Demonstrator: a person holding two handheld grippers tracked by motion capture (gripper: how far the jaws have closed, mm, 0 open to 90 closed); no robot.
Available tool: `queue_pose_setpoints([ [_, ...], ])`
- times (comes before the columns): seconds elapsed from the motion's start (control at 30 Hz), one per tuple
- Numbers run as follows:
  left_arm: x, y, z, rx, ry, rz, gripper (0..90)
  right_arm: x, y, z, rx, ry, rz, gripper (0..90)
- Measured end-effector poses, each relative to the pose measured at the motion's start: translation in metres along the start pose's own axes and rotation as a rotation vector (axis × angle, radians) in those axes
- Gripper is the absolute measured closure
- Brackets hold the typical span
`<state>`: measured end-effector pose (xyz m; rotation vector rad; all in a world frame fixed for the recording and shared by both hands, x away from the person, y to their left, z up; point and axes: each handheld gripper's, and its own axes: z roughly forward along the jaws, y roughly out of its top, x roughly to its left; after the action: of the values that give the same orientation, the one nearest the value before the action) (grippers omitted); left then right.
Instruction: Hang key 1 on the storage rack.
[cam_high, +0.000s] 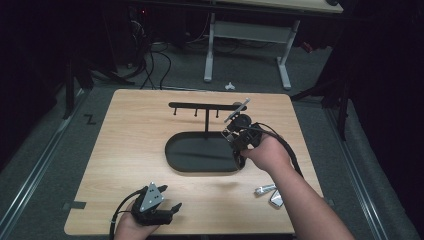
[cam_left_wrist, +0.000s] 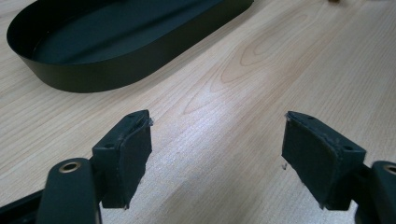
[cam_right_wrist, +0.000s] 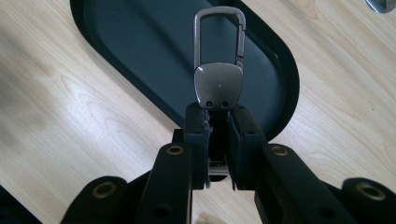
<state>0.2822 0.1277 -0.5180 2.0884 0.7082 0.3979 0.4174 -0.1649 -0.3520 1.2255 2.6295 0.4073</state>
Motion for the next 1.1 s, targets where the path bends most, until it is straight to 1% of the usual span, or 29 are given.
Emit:
queue_pose_setpoints([
  [0.07,0.000,0.000,0.000,0.001,-0.001,0.000,24.6,-0.001,0.003,0.001,0.000,-0.007,-0.010,80.1],
  [0.17,0.000,0.000,0.000,0.003,-0.004,0.000,24.6,-0.002,0.008,0.000,-0.001,-0.003,0.007,80.1],
  [0.2,0.000,0.000,0.001,0.003,-0.004,0.001,24.6,-0.002,0.009,0.000,-0.006,-0.003,-0.006,80.1],
  [0.27,0.000,-0.001,0.001,0.002,-0.005,0.001,24.6,-0.001,0.012,0.000,-0.006,-0.004,-0.001,80.1],
  [0.4,0.000,-0.001,0.001,0.004,-0.006,0.001,24.6,0.000,0.018,0.001,-0.013,-0.008,-0.019,80.1],
  [0.47,0.000,-0.001,0.001,0.004,-0.007,0.000,24.6,0.000,0.020,0.000,-0.017,-0.008,-0.006,80.1],
  [0.5,0.000,-0.001,0.001,0.007,-0.010,0.000,24.6,0.000,0.022,0.000,-0.021,-0.013,-0.013,80.1],
  [0.53,0.000,-0.001,0.001,0.007,-0.011,-0.001,24.6,0.001,0.023,-0.001,-0.020,-0.010,0.010,80.1],
  [0.57,0.000,-0.001,0.001,0.008,-0.011,-0.001,24.6,-0.001,0.024,-0.001,-0.028,-0.008,-0.009,80.1],
  [0.6,0.000,-0.001,0.001,0.007,-0.011,-0.003,24.6,0.000,0.025,-0.002,-0.024,-0.012,0.016,80.1],
  [0.63,0.001,-0.001,0.001,0.007,-0.011,-0.003,24.6,-0.001,0.027,-0.002,-0.033,-0.009,-0.001,80.1],
  [0.7,0.001,-0.001,0.001,0.004,-0.010,-0.005,24.6,-0.002,0.029,-0.003,-0.038,-0.012,-0.007,80.1],
  [0.8,0.001,-0.001,0.001,0.002,-0.010,-0.007,24.6,-0.004,0.033,-0.004,-0.040,-0.013,-0.001,80.1],
  [0.87,0.001,-0.001,0.001,0.004,-0.011,-0.006,24.6,-0.004,0.035,-0.005,-0.039,-0.015,0.014,80.1],
  [0.9,0.001,-0.001,0.001,0.004,-0.011,-0.006,24.6,-0.005,0.036,-0.005,-0.044,-0.019,0.000,80.1],
  [0.93,0.001,-0.001,0.001,0.004,-0.011,-0.005,24.6,-0.005,0.037,-0.005,-0.041,-0.017,0.024,80.1],
  [0.97,0.001,-0.001,0.001,0.005,-0.012,-0.005,24.6,-0.006,0.038,-0.004,-0.047,-0.015,0.018,80.1],
  [1.0,0.001,-0.001,0.001,0.006,-0.012,-0.005,24.6,-0.006,0.039,-0.004,-0.046,-0.018,0.023,80.1],
  [1.07,0.001,-0.001,0.001,0.008,-0.013,-0.005,24.6,-0.008,0.041,-0.003,-0.051,-0.020,0.010,80.1],
  [1.1,0.001,-0.002,0.002,0.009,-0.013,-0.005,24.5,-0.008,0.042,-0.003,-0.053,-0.020,0.015,80.1],
])
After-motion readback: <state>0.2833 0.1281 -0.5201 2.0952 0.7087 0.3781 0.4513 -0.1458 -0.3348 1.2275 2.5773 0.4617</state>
